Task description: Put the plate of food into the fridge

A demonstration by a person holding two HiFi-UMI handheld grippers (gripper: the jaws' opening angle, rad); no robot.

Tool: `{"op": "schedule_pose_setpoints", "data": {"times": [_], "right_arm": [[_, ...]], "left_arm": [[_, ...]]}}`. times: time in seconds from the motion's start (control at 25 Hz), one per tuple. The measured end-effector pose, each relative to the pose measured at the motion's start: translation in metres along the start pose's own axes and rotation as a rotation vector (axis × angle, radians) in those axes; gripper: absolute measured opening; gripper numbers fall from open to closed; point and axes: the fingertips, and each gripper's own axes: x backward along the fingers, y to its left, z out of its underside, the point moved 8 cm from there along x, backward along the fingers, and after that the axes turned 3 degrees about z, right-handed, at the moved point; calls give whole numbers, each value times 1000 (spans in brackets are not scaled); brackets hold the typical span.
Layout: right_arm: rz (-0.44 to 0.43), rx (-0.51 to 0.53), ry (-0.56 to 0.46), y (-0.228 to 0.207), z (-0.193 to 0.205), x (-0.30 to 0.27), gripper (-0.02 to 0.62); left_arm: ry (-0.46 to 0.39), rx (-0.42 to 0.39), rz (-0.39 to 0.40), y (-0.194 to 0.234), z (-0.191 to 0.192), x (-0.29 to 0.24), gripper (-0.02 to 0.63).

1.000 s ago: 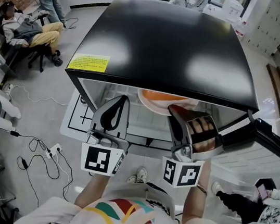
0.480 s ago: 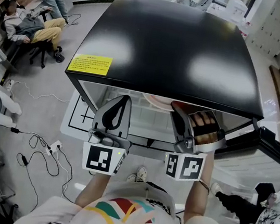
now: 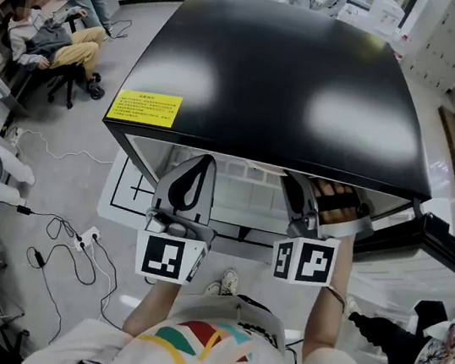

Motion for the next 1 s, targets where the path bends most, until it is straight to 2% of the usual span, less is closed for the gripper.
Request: {"op": "schedule_pose_setpoints", "data": {"times": [0.68,0.8,1.0], "right_arm": [[-62,-19,33,-11,0,-19,34],[-75,-46,34,-14,-2,-23,34],[-105,-152,0,-19,-4,-25,34]], "left_arm": [[2,17,0,5,3,-4,8],[3,21,1,7,4,-3,8],[7,25,7,7,4,-3,8]]}}
